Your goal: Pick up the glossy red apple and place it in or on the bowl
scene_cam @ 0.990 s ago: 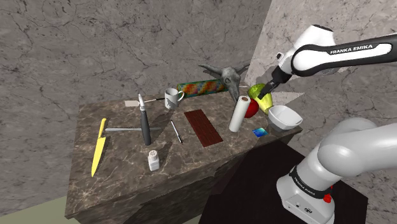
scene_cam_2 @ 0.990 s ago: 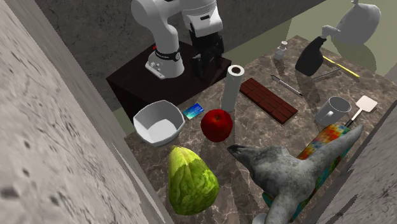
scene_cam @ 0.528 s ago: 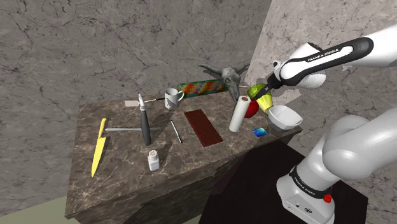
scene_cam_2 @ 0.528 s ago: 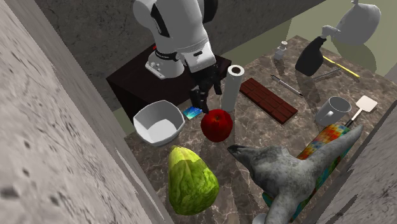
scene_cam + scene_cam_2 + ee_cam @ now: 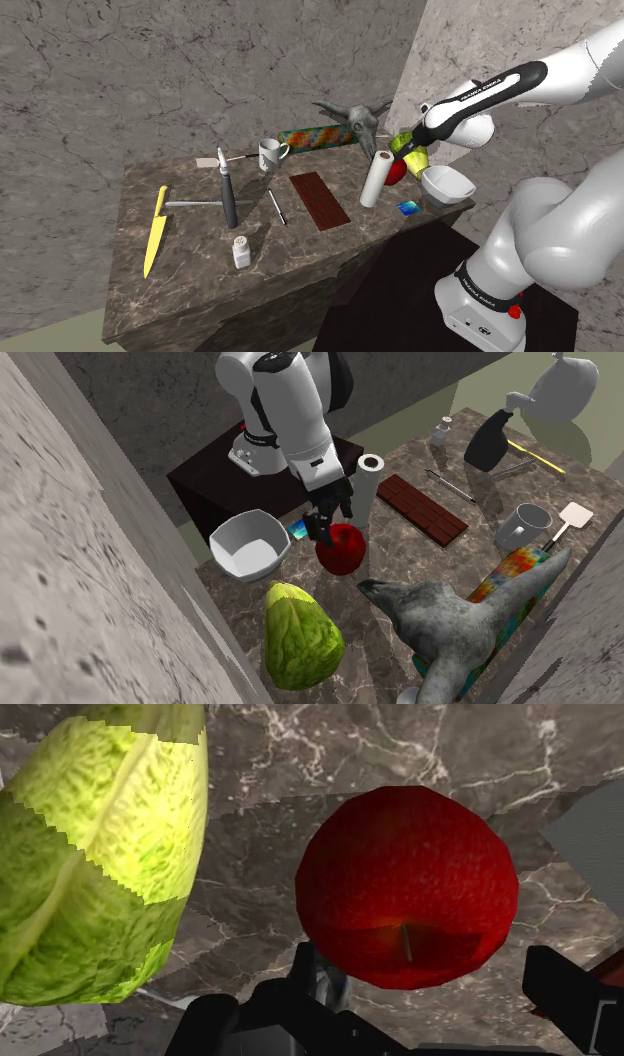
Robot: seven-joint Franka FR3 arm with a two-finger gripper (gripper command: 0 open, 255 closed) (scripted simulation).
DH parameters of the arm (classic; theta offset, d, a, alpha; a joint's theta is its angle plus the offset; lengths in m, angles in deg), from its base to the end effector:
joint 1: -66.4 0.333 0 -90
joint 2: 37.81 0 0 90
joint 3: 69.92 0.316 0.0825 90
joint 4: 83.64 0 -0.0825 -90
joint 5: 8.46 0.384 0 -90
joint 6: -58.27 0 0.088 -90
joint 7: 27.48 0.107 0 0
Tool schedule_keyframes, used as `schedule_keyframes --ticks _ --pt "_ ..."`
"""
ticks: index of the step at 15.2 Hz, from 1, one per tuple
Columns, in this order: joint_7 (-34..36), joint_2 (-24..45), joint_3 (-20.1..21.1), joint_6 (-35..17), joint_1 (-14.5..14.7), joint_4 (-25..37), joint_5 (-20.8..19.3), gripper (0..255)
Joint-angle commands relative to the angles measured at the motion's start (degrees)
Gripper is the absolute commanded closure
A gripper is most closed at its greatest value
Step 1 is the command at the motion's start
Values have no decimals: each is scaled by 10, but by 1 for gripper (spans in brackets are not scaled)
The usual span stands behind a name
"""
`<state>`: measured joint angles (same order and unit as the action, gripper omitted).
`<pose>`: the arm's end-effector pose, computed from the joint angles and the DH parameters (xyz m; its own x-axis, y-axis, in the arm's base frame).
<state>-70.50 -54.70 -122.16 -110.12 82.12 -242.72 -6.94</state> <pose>0.3402 -0.2345 0.3038 0.9124 0.0723 0.4029 0.0599 -0.9973 0.0435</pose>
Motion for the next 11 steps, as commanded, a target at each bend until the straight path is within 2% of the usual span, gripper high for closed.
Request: schedule_keyframes --ticks 1,7,8,11 --pt "-9 7 -15 -9 17 0 11 0" --pt "-9 7 -15 -9 17 0 11 0" --pt "-9 7 -15 -9 17 0 11 255" --pt "-9 8 -15 -9 18 0 12 255"
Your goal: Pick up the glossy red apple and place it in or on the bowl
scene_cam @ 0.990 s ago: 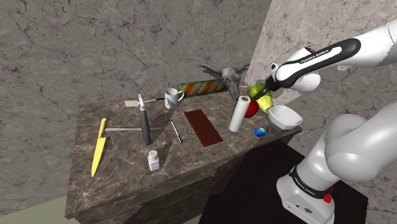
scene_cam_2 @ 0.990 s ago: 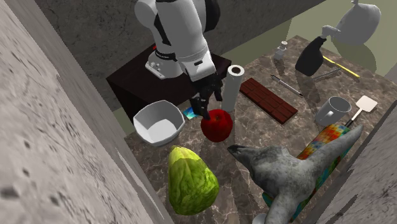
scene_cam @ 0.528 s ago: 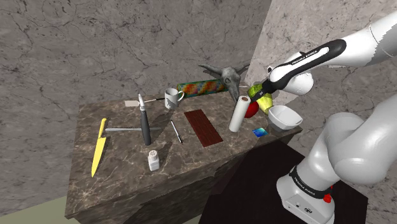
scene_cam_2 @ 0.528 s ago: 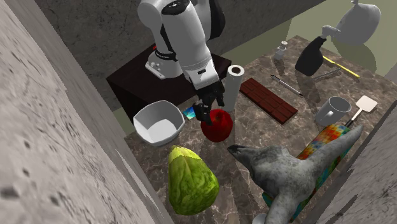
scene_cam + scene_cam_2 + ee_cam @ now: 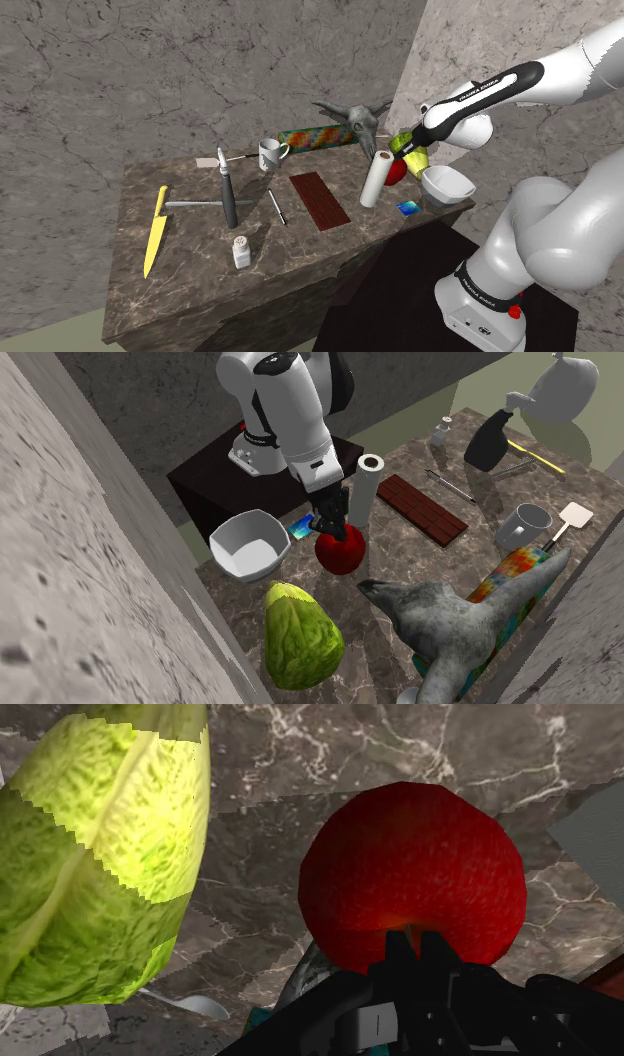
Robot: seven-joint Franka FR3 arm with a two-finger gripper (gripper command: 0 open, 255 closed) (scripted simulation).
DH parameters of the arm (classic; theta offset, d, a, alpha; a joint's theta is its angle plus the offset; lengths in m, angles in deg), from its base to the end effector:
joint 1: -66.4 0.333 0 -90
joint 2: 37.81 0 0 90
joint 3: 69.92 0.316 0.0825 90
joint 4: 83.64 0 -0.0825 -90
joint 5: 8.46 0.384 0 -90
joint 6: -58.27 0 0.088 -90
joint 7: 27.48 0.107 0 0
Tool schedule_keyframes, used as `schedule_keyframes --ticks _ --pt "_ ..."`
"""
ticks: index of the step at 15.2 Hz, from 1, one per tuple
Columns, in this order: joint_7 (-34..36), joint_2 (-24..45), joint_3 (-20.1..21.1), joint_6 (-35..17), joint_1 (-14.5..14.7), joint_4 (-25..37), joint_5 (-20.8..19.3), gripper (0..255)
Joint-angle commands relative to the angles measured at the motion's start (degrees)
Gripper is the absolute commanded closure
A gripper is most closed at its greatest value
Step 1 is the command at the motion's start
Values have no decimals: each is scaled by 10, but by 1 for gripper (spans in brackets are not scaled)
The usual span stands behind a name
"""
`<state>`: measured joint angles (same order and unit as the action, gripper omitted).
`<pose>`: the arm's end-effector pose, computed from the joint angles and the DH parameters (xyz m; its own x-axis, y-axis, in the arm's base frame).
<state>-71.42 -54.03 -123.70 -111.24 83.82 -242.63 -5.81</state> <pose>0.3411 -0.2358 0.3009 0.9104 0.0713 0.4075 0.0566 -0.9972 0.0481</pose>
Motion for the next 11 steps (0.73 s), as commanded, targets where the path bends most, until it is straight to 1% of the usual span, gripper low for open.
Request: schedule_keyframes --ticks 1,6,8,11 --pt "0 0 0 2 0 -1 0 255" --pt "0 0 0 2 0 -1 0 255" --pt "21 -14 35 22 -38 1 -24 255" --pt "47 -37 74 53 -80 6 -53 255"
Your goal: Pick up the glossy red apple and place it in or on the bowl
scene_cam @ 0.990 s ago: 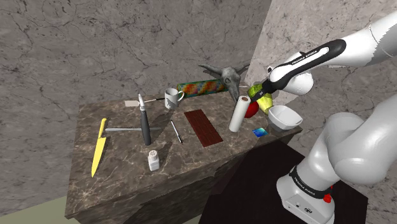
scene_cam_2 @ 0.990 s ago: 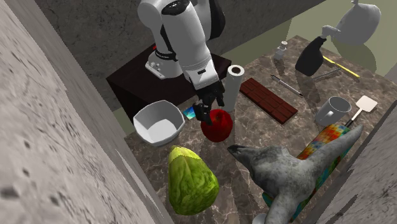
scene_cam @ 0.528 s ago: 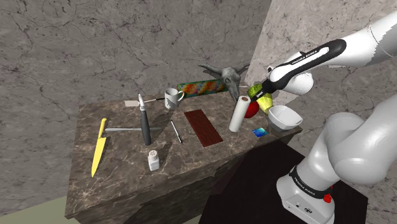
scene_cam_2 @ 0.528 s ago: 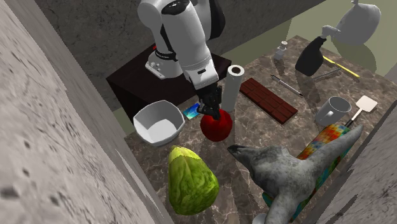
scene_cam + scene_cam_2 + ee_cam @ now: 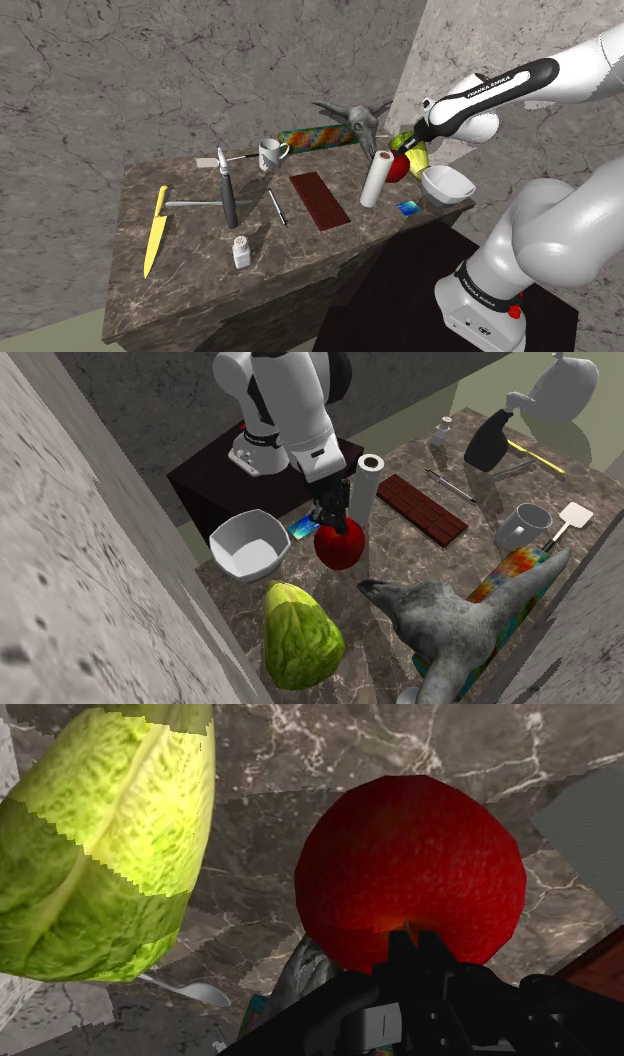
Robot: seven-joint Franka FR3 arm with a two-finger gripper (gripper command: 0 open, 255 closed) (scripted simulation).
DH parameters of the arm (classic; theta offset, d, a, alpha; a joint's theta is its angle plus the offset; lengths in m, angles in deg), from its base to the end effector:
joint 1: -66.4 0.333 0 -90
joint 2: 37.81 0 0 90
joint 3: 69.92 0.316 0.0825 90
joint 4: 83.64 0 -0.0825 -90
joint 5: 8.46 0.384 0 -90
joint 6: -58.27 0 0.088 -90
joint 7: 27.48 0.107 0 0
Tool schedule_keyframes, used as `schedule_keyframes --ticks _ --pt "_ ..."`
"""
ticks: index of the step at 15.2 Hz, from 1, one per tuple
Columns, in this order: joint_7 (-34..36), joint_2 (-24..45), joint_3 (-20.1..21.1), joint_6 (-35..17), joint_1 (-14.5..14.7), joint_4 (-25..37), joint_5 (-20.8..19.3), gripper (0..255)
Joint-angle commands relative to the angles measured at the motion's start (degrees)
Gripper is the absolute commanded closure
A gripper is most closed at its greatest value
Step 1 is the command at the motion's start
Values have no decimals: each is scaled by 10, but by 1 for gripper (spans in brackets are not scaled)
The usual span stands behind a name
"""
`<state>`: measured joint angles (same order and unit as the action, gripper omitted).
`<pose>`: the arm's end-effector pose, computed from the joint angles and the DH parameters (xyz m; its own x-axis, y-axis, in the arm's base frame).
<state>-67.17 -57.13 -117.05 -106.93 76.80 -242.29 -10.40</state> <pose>0.3407 -0.2332 0.3214 0.9121 0.0720 0.4036 0.0591 -0.9973 0.0444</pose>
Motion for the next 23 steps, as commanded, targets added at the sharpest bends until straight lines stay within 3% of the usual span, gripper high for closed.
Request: schedule_keyframes --ticks 1,10,23 --pt "12 -13 18 20 -21 5 -15 255" --pt "58 -75 84 110 -81 31 -58 255" --pt "92 -140 136 231 -111 87 -75 255"
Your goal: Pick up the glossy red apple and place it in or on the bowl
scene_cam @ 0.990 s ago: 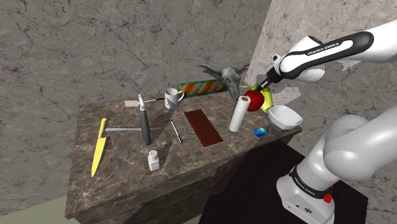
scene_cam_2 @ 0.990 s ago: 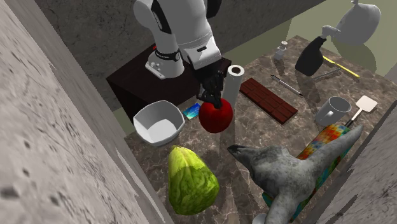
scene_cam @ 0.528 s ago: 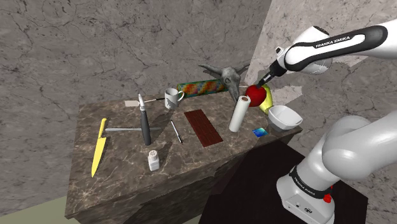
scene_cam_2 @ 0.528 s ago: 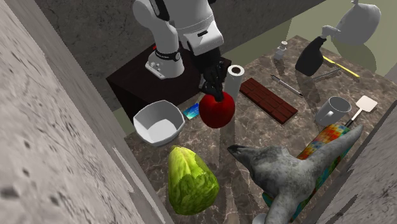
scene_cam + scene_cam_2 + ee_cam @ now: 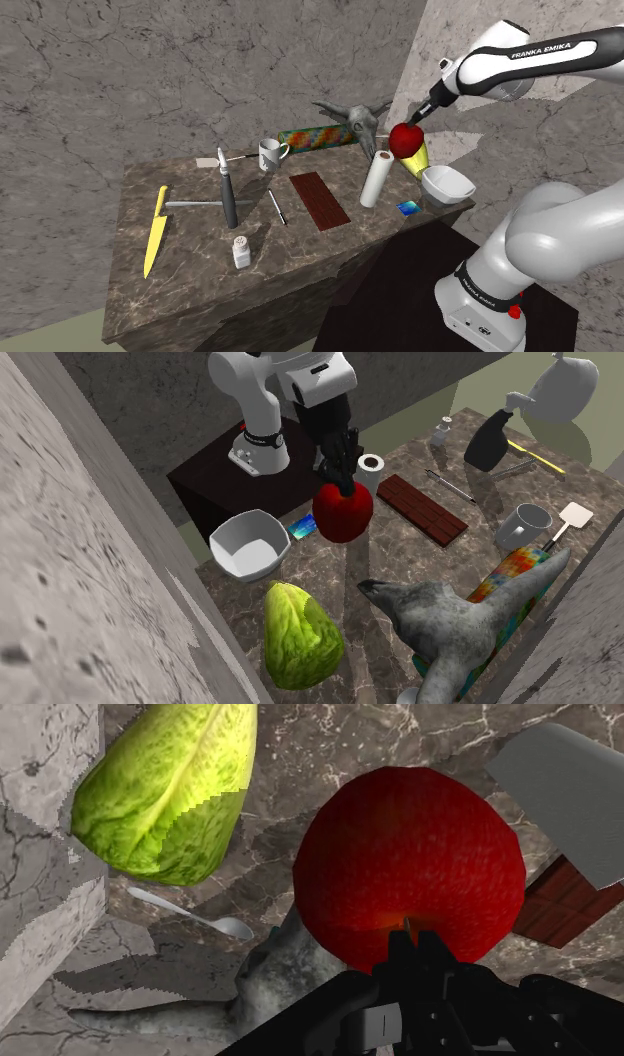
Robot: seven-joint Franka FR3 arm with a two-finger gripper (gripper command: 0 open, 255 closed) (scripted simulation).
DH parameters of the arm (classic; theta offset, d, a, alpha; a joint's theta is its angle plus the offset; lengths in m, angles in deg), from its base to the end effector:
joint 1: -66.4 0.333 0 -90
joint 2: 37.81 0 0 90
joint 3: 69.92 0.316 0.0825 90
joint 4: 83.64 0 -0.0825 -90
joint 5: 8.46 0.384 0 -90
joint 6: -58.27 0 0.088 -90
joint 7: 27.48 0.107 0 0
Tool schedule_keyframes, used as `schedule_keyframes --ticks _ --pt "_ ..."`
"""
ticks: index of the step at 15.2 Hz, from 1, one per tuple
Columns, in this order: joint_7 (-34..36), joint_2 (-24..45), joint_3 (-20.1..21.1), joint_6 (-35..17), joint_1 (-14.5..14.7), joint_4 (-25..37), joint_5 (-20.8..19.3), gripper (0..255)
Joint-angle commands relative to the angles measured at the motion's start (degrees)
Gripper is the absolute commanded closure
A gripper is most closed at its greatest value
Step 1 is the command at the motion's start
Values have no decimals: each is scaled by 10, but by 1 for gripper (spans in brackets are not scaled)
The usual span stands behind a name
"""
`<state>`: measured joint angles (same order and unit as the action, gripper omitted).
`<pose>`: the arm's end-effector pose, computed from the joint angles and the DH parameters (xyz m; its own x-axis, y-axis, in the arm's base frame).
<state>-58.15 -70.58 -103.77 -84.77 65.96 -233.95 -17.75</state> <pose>0.3415 -0.2347 0.4421 0.9121 0.0722 0.4035 0.0591 -0.9972 0.0448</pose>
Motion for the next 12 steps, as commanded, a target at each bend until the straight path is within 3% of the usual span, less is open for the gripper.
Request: schedule_keyframes --ticks 1,4,12 --pt "4 -9 6 19 -3 9 -1 255" --pt "7 -17 14 39 -5 22 -1 255" --pt "-67 -129 -21 158 -80 30 -40 255"
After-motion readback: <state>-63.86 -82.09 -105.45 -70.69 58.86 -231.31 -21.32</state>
